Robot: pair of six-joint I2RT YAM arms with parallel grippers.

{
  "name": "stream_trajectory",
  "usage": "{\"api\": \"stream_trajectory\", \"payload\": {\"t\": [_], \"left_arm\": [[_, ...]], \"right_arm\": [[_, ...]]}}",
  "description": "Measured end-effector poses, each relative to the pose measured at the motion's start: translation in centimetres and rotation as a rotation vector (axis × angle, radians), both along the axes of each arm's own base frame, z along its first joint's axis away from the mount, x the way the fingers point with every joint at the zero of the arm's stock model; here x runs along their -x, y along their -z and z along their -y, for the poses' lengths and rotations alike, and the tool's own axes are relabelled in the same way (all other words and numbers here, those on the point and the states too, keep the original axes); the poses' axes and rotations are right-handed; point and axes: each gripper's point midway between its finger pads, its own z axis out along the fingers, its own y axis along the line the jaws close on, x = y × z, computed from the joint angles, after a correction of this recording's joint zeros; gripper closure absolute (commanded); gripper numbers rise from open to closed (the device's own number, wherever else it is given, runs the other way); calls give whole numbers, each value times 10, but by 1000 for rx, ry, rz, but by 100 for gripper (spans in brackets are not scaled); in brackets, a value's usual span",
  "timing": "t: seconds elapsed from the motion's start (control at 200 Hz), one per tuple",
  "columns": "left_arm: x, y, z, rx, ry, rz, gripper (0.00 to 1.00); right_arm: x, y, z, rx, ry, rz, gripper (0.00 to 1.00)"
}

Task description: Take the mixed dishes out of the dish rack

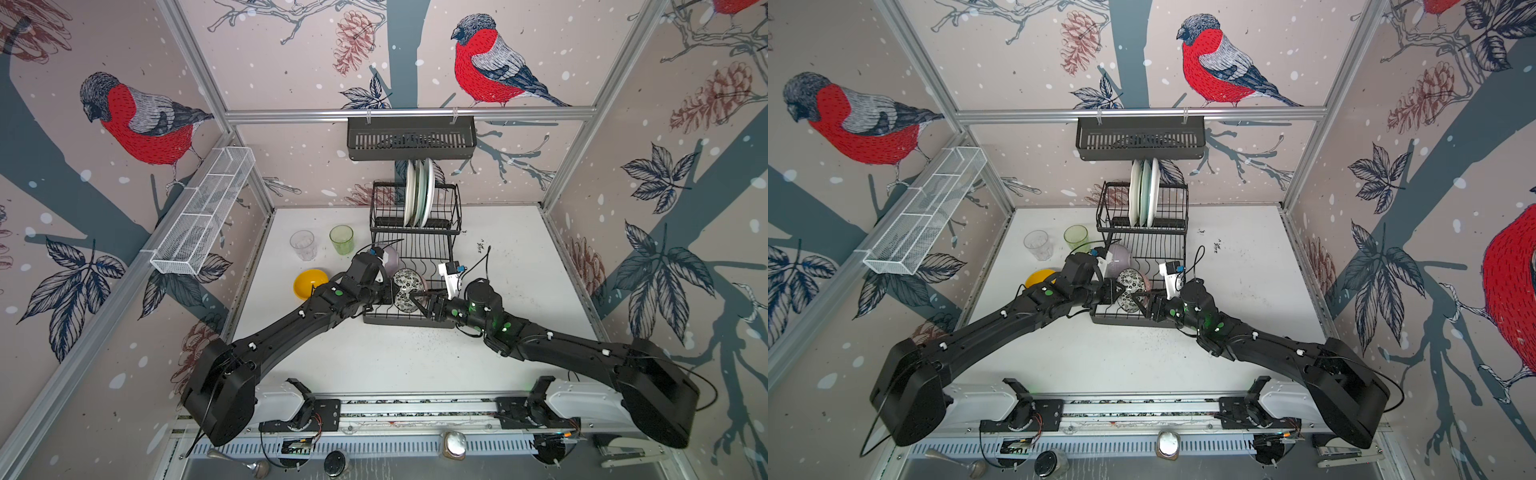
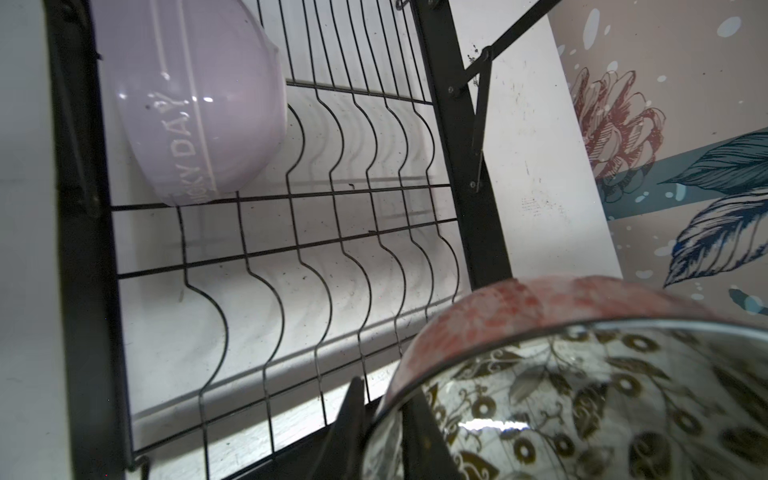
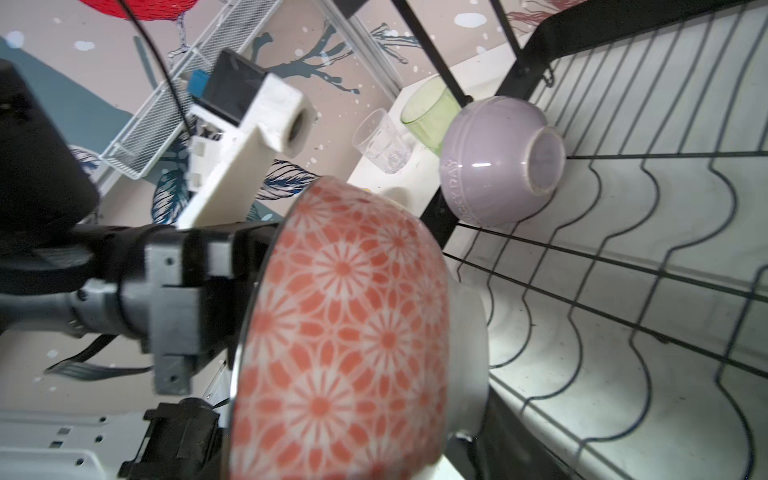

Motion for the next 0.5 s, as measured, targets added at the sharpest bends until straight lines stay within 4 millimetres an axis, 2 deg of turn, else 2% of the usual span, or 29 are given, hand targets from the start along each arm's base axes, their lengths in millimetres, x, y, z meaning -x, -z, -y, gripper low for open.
{"api": "stream_trajectory", "payload": {"t": [0.075, 0.205, 0.35, 0.5], "left_arm": [[2, -2, 5, 13, 21, 2, 99], [3, -1, 6, 20, 28, -10, 100], [3, 0, 7, 21, 30, -12, 100], [3, 0, 6, 19, 28, -10, 100]], "right_arm": [[-1, 10, 4, 25, 19, -34, 30], [-1, 9, 4, 22, 17, -35, 25], [1, 6, 3, 12, 6, -32, 13], [3, 0, 4, -2, -1, -20, 4]]}}
